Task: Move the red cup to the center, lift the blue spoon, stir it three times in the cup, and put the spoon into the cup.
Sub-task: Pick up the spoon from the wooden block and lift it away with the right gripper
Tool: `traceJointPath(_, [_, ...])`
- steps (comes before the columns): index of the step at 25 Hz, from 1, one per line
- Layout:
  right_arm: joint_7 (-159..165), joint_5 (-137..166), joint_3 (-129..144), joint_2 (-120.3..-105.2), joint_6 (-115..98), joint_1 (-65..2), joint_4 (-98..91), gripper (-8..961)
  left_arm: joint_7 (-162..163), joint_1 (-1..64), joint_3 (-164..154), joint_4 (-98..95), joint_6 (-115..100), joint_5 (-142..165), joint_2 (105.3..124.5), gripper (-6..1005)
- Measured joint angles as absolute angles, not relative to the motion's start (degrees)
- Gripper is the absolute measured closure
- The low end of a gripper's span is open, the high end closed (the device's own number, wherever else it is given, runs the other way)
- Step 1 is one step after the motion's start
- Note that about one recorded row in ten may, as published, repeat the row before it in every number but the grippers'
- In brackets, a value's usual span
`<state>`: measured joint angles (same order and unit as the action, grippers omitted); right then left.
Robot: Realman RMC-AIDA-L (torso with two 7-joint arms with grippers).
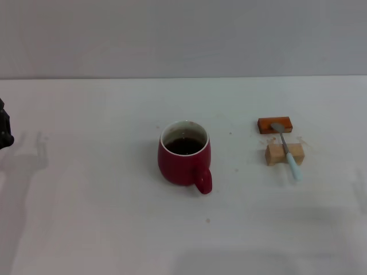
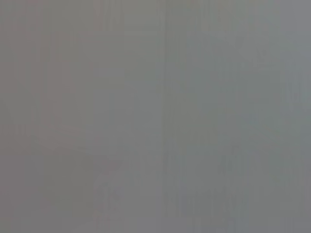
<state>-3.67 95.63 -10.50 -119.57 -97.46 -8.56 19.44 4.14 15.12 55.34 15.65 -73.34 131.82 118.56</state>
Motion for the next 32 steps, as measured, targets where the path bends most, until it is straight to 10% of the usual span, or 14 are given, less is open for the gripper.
traceJointPath(18, [-3.16,95.63,-6.82,-119.53,-82.01,-13.41,22.48,242,1.49,15.67,56.16,14.12,-72.32,131.83,118.58,172])
traceJointPath(32, [-3.16,95.62,-6.02,-119.61,-74.51,-15.62,23.34,243,1.38,17.10,56.16,12.85,-72.15,131.83,118.50,172])
